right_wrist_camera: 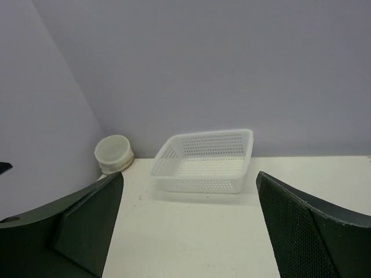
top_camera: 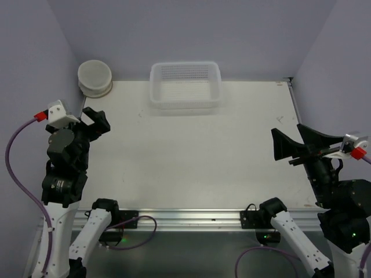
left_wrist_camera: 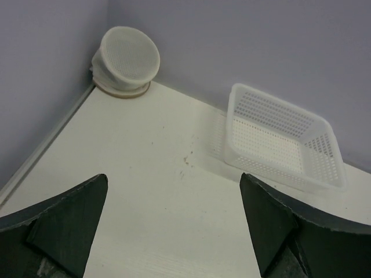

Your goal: Unzip the laundry bag and remove the bra

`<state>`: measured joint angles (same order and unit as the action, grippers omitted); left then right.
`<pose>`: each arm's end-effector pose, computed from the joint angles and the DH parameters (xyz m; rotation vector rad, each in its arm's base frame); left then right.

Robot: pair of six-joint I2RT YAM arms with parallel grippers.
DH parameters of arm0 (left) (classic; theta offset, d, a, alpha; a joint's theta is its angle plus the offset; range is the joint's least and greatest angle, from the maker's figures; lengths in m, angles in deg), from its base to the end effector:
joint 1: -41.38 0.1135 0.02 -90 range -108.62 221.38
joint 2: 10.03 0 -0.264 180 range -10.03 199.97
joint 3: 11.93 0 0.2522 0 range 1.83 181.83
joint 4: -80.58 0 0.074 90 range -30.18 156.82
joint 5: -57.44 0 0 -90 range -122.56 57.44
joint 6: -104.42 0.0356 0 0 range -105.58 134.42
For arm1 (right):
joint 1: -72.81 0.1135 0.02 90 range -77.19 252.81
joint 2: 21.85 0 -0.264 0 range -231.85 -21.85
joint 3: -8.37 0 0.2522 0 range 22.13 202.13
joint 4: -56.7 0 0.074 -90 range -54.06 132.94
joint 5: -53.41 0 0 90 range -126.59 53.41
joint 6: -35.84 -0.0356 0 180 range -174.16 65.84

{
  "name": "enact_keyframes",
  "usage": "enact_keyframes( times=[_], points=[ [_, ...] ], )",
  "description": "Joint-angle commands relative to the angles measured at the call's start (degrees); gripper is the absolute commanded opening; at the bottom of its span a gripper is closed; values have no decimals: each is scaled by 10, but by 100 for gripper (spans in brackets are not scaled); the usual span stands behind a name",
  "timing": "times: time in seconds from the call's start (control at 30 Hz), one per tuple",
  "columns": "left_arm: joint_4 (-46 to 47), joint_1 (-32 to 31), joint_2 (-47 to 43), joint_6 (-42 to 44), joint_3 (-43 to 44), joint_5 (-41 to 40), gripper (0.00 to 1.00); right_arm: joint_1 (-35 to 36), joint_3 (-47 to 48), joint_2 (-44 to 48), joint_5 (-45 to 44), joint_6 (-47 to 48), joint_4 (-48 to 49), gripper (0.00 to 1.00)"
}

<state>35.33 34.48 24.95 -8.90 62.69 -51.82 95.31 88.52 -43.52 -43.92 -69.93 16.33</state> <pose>0.1056 -0.0010 0.4152 -0.4854 1.5922 -0.1193 0.0113 -0.0002 0.4600 0.0374 1.2724 0.4965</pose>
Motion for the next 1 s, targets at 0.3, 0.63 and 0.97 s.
enact_keyframes(
  times=[0.3,0.63,0.97],
  points=[
    [116,-1,247,-143,-38,96,100,3,-130,-35,176,-137,-27,99],
    [303,151,495,-191,58,72,100,3,-139,-129,212,-142,-3,99],
    [457,189,803,-206,253,62,100,3,-60,-260,255,-99,18,99]
  ],
)
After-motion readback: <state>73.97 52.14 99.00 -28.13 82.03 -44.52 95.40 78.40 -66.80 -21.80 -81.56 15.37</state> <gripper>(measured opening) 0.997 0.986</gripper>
